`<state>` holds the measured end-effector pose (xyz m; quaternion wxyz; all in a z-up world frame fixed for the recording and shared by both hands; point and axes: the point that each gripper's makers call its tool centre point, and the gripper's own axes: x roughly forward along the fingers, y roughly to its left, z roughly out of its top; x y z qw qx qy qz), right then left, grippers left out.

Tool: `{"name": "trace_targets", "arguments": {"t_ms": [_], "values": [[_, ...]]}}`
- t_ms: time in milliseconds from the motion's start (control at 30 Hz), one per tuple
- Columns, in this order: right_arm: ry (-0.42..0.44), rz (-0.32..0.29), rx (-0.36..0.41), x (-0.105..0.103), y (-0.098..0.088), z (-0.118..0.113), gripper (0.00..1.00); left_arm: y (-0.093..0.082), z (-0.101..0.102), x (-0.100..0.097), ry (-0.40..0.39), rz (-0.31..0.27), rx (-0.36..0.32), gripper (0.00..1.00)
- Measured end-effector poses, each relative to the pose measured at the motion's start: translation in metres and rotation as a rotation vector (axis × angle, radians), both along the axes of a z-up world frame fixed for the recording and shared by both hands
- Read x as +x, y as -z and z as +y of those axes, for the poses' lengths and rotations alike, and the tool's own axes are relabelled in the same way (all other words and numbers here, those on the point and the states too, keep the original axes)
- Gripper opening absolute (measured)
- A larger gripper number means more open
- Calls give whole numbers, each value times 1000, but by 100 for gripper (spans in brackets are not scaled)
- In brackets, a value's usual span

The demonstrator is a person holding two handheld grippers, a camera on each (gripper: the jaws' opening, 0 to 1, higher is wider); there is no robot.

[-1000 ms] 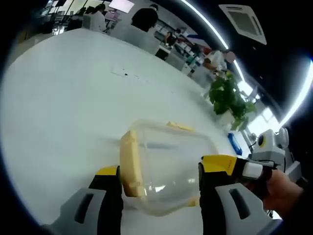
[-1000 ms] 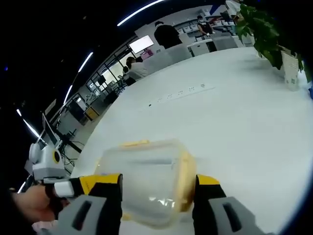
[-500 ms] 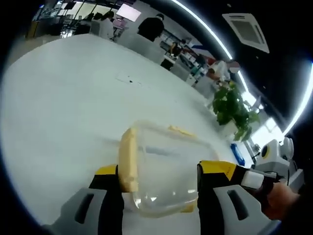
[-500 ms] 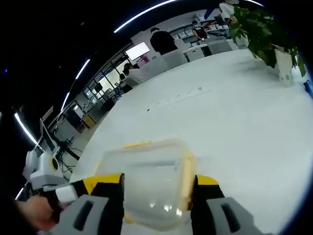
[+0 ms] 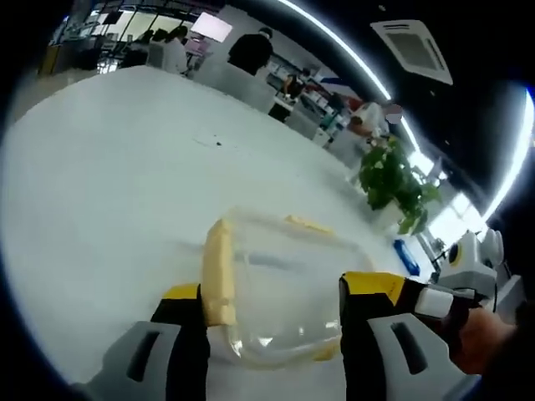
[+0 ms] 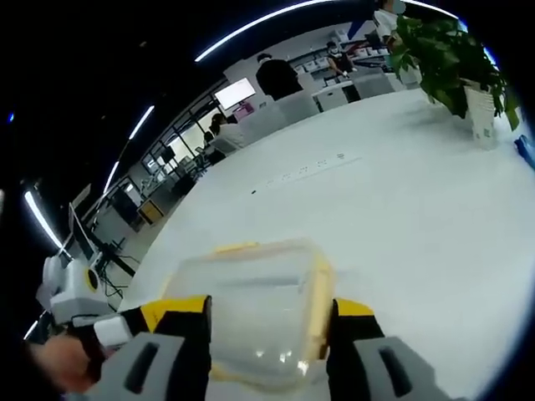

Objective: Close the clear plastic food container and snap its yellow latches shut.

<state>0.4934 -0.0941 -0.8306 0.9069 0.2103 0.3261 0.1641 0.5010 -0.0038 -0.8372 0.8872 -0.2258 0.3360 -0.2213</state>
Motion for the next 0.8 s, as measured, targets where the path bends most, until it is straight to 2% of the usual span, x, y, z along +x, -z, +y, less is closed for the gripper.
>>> {"name": "trace_targets", "arguments": {"t_ms": [33,100,167,233,267,300,367,400,433,533,567,600,800], "values": [[-3,-10,-7,-1,-1,1,55,-3,3,2,0,-16,12,60],[-1,-16,-8,-1,-1,3,55,-14,18,13,-44,-111,106,55],[-3,-16,-5,0,-1,3,55,-19,22,16,-32,-150,141,48],[-24,-11,-7,0,0,4,55,-15,13,14,-9,-102,72,49],[-32,-11,-8,1,0,5,55,-9,12,12,13,-81,78,51],[-39,-13,-15,1,0,6,56,-8,9,13,10,-87,76,54],[-46,-17,-31,2,1,9,56,-9,3,11,33,-119,126,59],[-48,-28,-49,2,1,8,56,-8,4,12,2,-111,145,59],[-54,-27,-34,0,1,8,55,-6,4,11,-2,-88,122,59],[-59,-32,-41,2,1,8,54,-4,2,13,-19,-96,118,57],[-64,-53,-29,4,-3,7,54,-7,3,13,-8,-106,133,56],[-69,-49,-35,3,-2,4,54,-6,2,11,-23,-78,123,56],[-64,-49,-35,2,-2,4,54,-6,6,10,-28,-80,121,56]]}}
